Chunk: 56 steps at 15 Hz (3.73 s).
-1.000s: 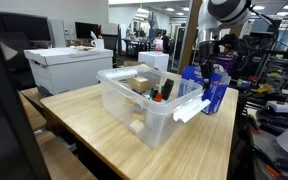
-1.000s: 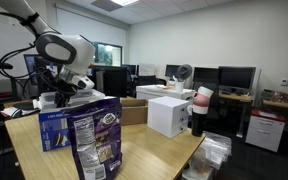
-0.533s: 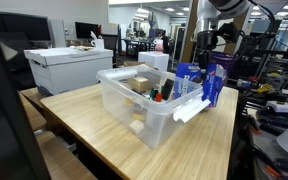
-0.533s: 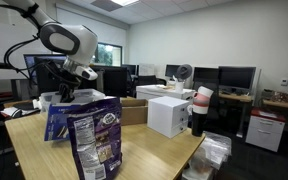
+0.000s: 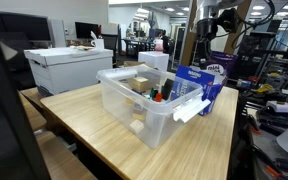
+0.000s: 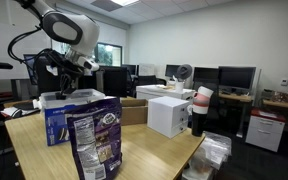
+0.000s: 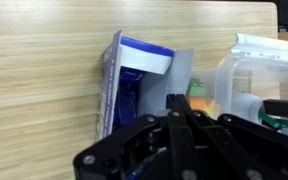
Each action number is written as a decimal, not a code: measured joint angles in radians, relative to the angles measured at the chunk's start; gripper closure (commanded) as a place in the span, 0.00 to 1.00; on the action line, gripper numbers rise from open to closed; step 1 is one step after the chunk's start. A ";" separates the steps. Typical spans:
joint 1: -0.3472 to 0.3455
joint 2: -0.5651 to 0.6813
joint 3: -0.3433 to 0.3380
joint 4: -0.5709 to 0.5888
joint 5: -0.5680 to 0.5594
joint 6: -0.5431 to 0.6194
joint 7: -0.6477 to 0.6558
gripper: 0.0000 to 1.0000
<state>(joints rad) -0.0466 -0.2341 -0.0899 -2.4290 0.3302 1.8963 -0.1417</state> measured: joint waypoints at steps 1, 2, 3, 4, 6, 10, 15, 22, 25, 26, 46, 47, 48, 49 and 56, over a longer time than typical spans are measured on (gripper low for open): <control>0.000 -0.007 0.000 0.011 0.000 -0.011 -0.024 0.96; 0.001 -0.028 0.000 0.013 -0.016 -0.022 -0.073 0.96; 0.001 -0.061 -0.001 0.011 -0.031 -0.039 -0.117 0.96; 0.001 -0.079 -0.001 0.007 -0.047 -0.049 -0.153 0.96; 0.001 -0.136 -0.005 -0.024 -0.091 -0.059 -0.256 0.96; 0.057 -0.219 -0.015 -0.108 -0.180 -0.059 -0.468 0.93; 0.077 -0.233 -0.016 -0.116 -0.187 -0.059 -0.494 0.67; 0.134 -0.232 -0.029 -0.119 -0.209 -0.069 -0.734 0.00; 0.134 -0.242 -0.015 -0.157 -0.262 -0.014 -0.756 0.00; 0.134 -0.248 -0.009 -0.173 -0.263 0.004 -0.756 0.00; 0.176 -0.158 0.026 -0.312 -0.224 0.196 -0.687 0.00; 0.182 -0.152 0.026 -0.312 -0.211 0.197 -0.686 0.00; 0.186 -0.146 0.027 -0.312 -0.196 0.198 -0.686 0.00; 0.190 -0.143 0.027 -0.312 -0.184 0.198 -0.686 0.00; 0.208 -0.107 0.029 -0.312 -0.103 0.198 -0.686 0.00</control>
<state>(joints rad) 0.1611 -0.3409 -0.0610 -2.7405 0.2269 2.0946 -0.8279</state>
